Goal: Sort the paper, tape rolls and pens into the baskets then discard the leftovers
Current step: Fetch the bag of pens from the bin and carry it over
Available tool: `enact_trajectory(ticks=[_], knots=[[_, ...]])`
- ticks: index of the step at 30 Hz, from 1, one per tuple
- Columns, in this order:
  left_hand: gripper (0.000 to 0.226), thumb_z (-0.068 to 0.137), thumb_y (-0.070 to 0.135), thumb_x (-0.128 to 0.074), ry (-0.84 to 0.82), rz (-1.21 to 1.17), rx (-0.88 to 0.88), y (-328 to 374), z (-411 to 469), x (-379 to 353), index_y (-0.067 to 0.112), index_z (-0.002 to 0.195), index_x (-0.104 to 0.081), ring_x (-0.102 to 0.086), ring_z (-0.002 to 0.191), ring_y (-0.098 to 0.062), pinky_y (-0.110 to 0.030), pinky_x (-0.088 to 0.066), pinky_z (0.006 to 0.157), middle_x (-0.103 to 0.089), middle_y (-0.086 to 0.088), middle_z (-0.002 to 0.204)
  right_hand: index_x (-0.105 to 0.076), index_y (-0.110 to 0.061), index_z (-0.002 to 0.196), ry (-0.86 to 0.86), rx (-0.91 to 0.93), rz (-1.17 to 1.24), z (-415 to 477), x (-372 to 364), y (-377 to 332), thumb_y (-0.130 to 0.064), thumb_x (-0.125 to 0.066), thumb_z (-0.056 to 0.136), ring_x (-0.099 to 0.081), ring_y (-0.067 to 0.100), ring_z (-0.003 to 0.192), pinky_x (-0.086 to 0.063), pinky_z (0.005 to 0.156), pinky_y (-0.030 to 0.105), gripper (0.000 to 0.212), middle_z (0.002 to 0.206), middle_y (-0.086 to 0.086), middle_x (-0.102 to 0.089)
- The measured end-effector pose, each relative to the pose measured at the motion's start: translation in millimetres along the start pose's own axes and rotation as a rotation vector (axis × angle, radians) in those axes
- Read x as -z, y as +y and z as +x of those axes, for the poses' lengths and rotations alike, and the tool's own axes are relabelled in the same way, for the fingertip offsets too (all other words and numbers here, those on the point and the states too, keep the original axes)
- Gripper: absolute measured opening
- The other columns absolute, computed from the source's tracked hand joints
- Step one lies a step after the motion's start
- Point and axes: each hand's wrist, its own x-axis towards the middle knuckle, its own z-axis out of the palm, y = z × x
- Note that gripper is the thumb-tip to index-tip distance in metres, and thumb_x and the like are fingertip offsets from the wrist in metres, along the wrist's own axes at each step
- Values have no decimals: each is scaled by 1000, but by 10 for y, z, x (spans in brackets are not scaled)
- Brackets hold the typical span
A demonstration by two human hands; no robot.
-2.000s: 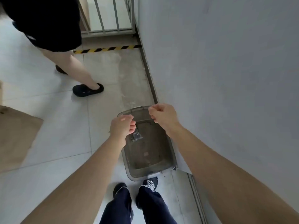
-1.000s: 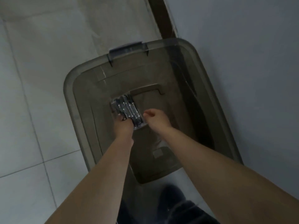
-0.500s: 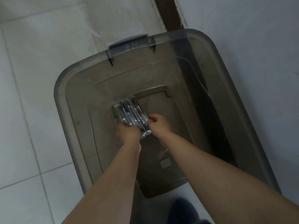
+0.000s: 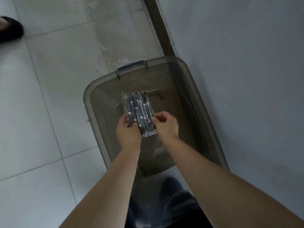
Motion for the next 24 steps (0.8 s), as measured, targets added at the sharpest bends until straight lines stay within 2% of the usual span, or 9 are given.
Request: enact_trajectory(ticks=[2, 4, 7, 9, 11, 13, 18, 24], knots=[[37, 86, -2, -58, 29, 55, -52, 210, -269, 121, 20, 115, -57, -66, 92, -19, -43, -57, 82, -65, 7, 90, -67, -26, 83, 6, 4, 30, -247, 181, -216, -20, -69, 84, -64, 7, 80, -54, 73, 26, 7, 82, -11, -67], [32, 85, 0, -60, 35, 77, -83, 455, -542, 230, 21, 109, -55, -65, 90, -18, -44, -56, 84, -65, 4, 94, -65, -28, 80, 12, 18, 43, -481, 366, -464, -19, -69, 84, -63, 6, 78, -52, 68, 22, 11, 81, -11, -66], [29, 85, 1, -60, 25, 82, -128, 871, -966, 381, 24, 102, -53, -62, 81, -11, -29, -54, 74, -66, 1, 99, -64, -29, 81, 25, 28, 54, -814, 640, -849, -19, -69, 84, -62, 5, 76, -49, 65, 20, 11, 81, -12, -65], [28, 86, 1, -59, 9, 70, -159, 1157, -1224, 471, 25, 101, -54, -62, 82, -10, -24, -49, 72, -66, 4, 96, -65, -27, 82, 35, 45, 67, -1022, 826, -1113, -19, -69, 84, -62, 7, 75, -50, 64, 21, 9, 81, -10, -66], [26, 87, 1, -56, -3, 60, -177, 1450, -1469, 556, 24, 100, -56, -62, 87, -13, -27, -50, 77, -64, 8, 90, -64, -25, 81, 48, 73, 82, -1226, 1012, -1384, -17, -70, 84, -62, 10, 74, -52, 66, 25, 10, 81, -7, -67], [25, 89, 1, -53, -10, 51, -185, 1725, -1710, 637, 22, 102, -58, -63, 89, -15, -31, -52, 81, -65, 5, 94, -63, -26, 77, 61, 101, 99, -1427, 1189, -1638, -16, -70, 83, -61, 13, 72, -53, 67, 28, 14, 79, -5, -67], [25, 91, 1, -50, -34, -22, -231, 2339, -2299, 833, 15, 107, -64, -63, 89, -13, -35, -55, 83, -68, 0, 100, -61, -28, 68, 108, 156, 147, -1896, 1607, -2202, -16, -72, 81, -59, 6, 66, -50, 63, 24, 21, 70, -11, -64], [26, 88, -1, -53, -69, -55, -283, 2942, -2805, 1024, 15, 102, -68, -66, 81, -19, -35, -57, 75, -71, -7, 96, -63, -28, 68, 175, 214, 191, -2352, 2011, -2757, -16, -74, 79, -60, 4, 67, -53, 69, 26, 20, 69, -14, -65]])
